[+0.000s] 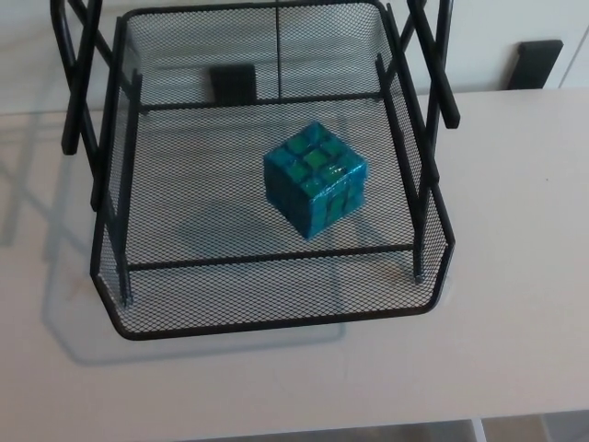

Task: The robot walks towards a desk on which a file tray is kept in the middle and a cube is kept to its right. The robot lifts the cube using its right hand and places it on the file tray.

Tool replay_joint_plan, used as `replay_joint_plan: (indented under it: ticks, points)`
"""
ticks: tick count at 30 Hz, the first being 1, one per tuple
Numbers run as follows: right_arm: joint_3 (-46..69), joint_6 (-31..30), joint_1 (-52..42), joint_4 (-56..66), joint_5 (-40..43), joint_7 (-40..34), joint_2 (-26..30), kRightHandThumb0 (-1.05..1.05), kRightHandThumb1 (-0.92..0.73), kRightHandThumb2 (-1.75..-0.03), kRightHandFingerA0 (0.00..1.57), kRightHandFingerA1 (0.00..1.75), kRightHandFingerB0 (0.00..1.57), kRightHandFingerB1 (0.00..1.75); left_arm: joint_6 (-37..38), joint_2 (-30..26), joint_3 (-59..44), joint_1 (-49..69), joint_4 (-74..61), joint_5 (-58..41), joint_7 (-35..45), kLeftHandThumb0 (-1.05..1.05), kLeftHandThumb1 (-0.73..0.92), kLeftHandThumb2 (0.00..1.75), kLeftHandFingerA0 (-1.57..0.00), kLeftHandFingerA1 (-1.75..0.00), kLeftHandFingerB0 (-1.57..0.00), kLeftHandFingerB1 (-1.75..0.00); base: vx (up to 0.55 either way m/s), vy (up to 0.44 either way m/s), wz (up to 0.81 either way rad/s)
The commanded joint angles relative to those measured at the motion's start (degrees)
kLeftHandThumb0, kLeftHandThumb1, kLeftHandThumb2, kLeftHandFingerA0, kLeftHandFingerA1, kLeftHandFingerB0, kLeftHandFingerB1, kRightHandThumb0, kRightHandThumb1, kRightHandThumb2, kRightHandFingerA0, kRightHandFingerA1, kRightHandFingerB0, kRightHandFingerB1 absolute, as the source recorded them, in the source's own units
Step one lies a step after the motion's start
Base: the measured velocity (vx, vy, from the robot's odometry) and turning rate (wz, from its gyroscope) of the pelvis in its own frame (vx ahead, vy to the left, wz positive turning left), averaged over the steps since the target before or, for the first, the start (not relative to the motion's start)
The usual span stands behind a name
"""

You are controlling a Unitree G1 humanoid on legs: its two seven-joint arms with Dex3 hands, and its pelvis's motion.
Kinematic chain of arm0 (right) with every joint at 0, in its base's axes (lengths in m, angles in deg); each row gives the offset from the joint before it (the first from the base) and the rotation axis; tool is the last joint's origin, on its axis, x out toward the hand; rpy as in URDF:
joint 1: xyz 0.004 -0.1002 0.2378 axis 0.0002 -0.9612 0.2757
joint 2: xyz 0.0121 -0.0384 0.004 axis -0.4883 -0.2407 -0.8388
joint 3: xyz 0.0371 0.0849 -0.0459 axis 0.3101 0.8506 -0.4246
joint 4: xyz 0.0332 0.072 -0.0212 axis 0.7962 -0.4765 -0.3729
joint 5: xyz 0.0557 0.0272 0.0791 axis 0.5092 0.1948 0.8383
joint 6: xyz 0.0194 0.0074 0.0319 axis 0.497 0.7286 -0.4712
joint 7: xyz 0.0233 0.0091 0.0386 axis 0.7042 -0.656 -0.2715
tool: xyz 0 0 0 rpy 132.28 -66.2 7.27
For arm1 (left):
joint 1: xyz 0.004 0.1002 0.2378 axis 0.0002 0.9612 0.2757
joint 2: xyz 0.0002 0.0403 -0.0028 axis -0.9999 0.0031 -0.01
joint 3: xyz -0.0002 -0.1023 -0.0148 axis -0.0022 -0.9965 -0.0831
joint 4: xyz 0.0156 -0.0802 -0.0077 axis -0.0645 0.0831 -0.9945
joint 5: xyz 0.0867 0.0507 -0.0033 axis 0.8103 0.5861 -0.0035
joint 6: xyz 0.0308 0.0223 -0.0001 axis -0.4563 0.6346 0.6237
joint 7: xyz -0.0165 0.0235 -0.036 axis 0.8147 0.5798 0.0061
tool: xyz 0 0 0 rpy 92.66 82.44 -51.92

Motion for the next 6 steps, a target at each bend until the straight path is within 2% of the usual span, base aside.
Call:
replay_joint_plan:
  ticks: [1,6]
  points:
    - [9.2,7.9,1.1,-7.9,13.8,-25.4,-2.7,-0.45,-0.59,-0.98,0.77,0.89,0.5,0.62,-0.4,-0.8,0.0,1.0,0.5,1.3,-2.3,-0.87,0.74,0.73,-0.45,-0.97,-0.4,-0.83,0.0,0.0,0.0]
    - [9.3,8.2,1.3,-8.5,13.8,-25.8,-2.4,-0.45,-0.59,-0.98,0.77,0.89,0.5,0.62,-0.4,-0.8,0.0,1.0,0.5,1.3,-2.3,-0.87,0.74,0.73,-0.45,-0.97,-0.4,-0.83,0.0,0.0,0.0]
